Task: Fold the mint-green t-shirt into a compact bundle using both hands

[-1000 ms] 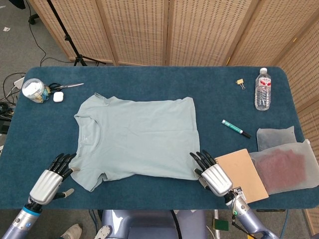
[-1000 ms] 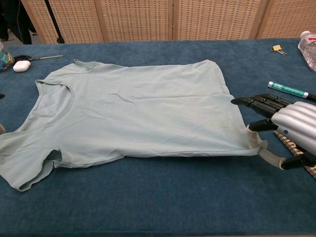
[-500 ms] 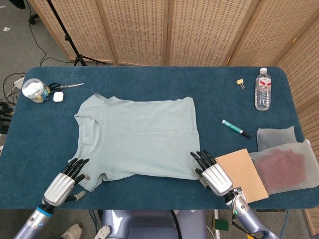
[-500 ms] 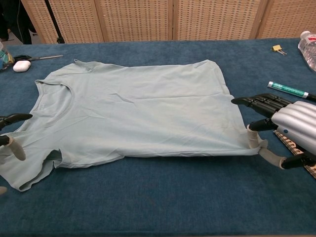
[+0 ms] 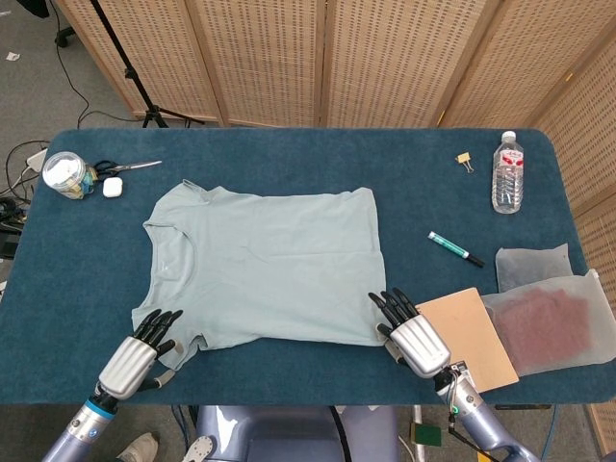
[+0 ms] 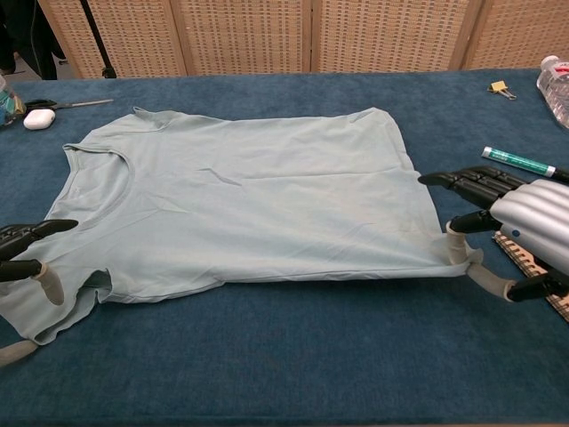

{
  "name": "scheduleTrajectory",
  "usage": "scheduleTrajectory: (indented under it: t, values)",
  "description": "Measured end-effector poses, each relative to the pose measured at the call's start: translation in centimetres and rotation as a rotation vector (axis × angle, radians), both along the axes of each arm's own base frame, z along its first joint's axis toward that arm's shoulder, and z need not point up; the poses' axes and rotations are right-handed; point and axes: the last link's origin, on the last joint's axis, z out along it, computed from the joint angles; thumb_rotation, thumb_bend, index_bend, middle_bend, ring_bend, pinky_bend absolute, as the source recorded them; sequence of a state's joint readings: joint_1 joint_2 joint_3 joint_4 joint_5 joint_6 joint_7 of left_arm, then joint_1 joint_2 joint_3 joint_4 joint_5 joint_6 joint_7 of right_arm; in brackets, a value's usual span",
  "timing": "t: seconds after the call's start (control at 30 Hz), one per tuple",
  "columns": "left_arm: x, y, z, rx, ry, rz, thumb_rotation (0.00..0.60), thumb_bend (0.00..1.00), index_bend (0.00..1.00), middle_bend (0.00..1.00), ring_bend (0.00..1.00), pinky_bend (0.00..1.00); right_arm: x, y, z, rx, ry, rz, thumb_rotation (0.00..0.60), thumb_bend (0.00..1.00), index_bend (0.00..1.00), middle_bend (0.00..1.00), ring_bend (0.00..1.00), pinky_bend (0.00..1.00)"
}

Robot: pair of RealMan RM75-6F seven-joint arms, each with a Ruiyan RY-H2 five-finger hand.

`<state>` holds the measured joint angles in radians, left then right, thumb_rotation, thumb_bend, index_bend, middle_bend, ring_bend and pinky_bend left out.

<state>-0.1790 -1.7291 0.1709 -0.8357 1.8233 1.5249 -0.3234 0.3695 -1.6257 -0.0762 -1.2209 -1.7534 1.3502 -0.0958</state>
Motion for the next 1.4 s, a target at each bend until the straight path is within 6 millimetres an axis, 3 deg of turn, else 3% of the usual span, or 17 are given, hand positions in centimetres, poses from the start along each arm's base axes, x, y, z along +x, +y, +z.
scheduleTrajectory:
  t: [0.6,0.87,1.07,1.4]
  values:
    - [-0.55,0.39,-0.40,0.022,0.019,0.031,0.600,0.36,0.51,0.00,0.00,0.00,0.04,-0.01,0.11,-0.002,-0.004,-0.001,0.600,0.67,0.68,0.04,0.00,0.00]
    - [-0.53,0.39,-0.67,0.014,0.031,0.035,0.600,0.52,0.58,0.00,0.00,0.00,0.07,-0.02,0.15,-0.002,-0.006,0.000,0.600,0.67,0.68,0.04,0.00,0.00]
    - [-0.45,0.40,-0.65,0.011,0.025,0.035,0.600,0.52,0.69,0.00,0.00,0.00,0.07,0.00,0.18,-0.001,-0.008,0.000,0.600,0.67,0.68,0.04,0.00,0.00]
    - [-0.28,0.47,-0.29,0.024,0.009,0.026,0.600,0.54,0.72,0.00,0.00,0.00,0.09,0.05,0.16,0.002,-0.008,0.001,0.600,0.67,0.68,0.04,0.00,0.00]
